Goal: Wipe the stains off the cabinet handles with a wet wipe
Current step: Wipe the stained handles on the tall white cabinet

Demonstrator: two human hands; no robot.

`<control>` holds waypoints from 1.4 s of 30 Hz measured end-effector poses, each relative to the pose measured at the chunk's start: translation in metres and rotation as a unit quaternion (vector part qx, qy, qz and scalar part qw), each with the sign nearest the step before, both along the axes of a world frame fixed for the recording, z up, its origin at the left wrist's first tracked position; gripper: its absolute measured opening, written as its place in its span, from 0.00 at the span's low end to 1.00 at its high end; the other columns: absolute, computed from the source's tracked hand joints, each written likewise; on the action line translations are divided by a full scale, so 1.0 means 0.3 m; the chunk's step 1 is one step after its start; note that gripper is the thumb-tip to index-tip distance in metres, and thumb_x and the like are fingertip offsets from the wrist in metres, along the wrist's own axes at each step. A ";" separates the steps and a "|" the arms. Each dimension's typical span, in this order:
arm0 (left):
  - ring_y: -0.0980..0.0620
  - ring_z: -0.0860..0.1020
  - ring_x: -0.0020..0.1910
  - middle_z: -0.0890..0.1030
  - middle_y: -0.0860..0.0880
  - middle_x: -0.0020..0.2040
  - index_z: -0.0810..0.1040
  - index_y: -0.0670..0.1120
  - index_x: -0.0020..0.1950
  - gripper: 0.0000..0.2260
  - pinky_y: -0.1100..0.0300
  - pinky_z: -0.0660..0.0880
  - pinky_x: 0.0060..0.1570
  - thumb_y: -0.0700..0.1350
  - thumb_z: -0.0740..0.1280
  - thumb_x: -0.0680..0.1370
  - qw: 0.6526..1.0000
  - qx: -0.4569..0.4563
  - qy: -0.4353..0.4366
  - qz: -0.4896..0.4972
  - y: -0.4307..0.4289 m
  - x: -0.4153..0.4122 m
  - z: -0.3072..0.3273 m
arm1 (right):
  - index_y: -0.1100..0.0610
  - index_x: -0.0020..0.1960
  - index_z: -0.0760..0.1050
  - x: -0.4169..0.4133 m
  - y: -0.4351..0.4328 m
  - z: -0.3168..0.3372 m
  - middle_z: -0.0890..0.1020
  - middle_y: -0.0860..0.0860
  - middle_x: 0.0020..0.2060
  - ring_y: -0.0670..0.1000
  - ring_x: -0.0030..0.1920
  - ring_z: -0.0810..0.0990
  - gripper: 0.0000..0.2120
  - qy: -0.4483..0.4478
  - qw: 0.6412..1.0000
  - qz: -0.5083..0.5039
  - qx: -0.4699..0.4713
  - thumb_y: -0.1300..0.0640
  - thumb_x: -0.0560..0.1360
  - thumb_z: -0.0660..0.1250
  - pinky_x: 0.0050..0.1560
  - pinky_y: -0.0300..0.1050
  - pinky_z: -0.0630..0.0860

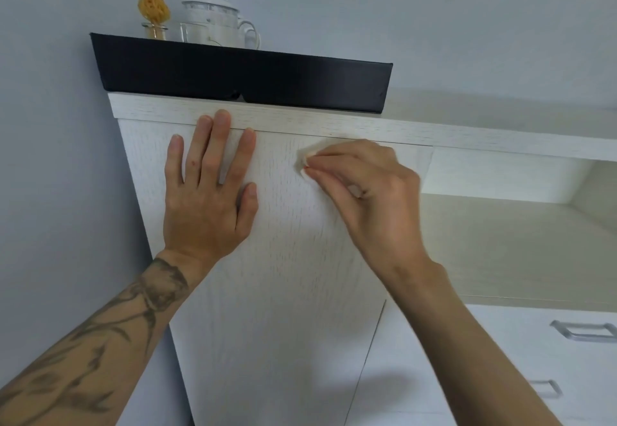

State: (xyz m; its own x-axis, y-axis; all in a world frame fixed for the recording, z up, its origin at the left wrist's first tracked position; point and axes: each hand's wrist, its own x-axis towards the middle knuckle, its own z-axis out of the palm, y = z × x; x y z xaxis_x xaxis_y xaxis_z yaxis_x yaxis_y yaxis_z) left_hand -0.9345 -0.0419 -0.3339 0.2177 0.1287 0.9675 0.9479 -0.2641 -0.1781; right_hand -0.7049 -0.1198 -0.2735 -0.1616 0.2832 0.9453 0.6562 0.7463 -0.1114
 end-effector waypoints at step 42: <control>0.44 0.50 0.85 0.61 0.36 0.83 0.54 0.46 0.86 0.27 0.39 0.50 0.83 0.54 0.49 0.88 0.999 0.002 -0.007 0.032 0.000 0.003 0.000 | 0.60 0.55 0.88 0.203 0.002 -0.047 0.87 0.52 0.52 0.52 0.55 0.82 0.06 0.023 0.998 -0.022 0.052 0.61 0.80 0.74 0.61 0.35 0.74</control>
State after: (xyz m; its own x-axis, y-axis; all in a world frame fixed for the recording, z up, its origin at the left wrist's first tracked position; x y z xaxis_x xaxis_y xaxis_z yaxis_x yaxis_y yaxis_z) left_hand -0.9335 -0.0418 -0.3338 0.1948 0.1369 0.9712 0.9652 -0.2028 -0.1650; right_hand -0.6440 -0.1193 -0.2876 -0.1071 0.1886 0.9762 0.6842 0.7264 -0.0652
